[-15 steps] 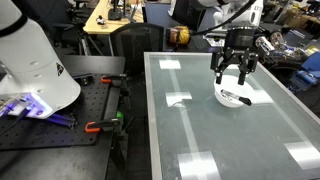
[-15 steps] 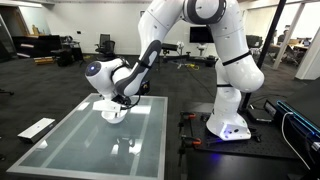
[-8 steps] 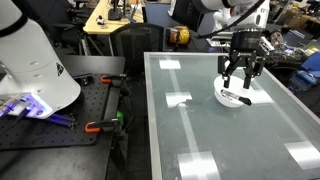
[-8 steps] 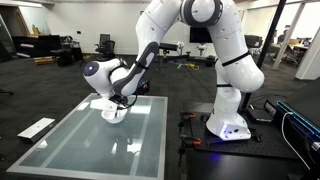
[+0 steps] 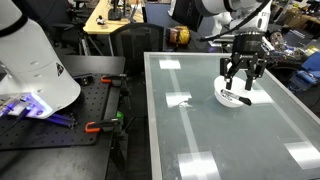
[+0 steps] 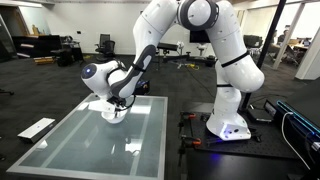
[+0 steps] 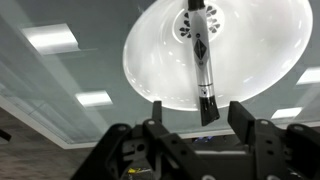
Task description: Take the pen out of the bowl and put it on the table
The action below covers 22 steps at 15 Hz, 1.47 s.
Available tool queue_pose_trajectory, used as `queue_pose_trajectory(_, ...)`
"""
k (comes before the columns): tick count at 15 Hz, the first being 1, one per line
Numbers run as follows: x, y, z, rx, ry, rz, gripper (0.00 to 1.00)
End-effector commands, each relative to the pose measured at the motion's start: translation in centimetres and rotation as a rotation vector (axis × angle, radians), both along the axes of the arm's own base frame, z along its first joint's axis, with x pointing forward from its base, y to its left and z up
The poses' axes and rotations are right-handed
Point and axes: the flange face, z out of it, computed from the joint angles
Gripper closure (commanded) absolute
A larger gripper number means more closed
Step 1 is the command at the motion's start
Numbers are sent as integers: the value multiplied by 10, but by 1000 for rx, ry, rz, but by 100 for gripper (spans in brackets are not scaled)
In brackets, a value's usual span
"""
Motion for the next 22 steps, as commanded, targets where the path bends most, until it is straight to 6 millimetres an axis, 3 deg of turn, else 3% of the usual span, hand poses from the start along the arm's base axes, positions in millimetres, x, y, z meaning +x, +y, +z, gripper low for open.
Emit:
queue_pose_trajectory(1, 9, 0, -1, -32, -22, -13, 31)
queue_pose_trajectory(12, 21, 7, -15, -40, -16, 1, 34)
queue_pose_trajectory(22, 21, 1, -34, -40, 14, -12, 39)
